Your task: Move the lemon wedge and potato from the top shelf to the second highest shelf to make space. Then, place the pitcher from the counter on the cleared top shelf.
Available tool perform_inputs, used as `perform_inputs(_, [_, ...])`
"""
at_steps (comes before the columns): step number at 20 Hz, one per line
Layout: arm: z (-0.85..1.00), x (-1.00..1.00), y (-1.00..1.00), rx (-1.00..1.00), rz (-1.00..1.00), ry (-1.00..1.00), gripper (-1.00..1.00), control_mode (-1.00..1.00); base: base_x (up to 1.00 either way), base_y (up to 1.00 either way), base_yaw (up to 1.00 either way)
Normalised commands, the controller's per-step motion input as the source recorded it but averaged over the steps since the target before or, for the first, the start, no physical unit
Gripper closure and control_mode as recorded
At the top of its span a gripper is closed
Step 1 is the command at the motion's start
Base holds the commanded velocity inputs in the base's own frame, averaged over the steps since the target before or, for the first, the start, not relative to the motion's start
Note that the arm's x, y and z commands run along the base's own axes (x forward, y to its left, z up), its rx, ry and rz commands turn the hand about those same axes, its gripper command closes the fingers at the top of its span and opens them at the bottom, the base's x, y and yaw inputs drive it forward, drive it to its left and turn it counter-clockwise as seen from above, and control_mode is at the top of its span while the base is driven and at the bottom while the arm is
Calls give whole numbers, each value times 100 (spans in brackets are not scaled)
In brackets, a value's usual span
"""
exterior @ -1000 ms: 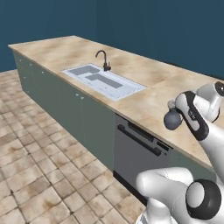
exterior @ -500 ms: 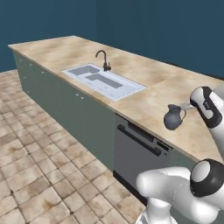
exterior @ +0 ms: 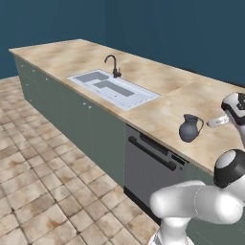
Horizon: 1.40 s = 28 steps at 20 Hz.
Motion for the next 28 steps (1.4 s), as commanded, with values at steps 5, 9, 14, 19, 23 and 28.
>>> perform_inputs(5, [-36,13,-14,0,22,-5,-100,-100,0,0,0])
perform_inputs(9, [-47,13,-1,0,18,-18,-100,-100,0,0,0])
perform_inputs(14, [-47,20,0,0,11,-21,-100,-100,0,0,0])
perform_inputs(19, [-19,30,0,0,1,-17,-100,-100,0,0,0])
perform_inputs(23, [8,18,0,3,0,-2,-100,-100,0,0,0])
perform_inputs(28, [35,15,0,2,0,3,-100,-100,0,0,0])
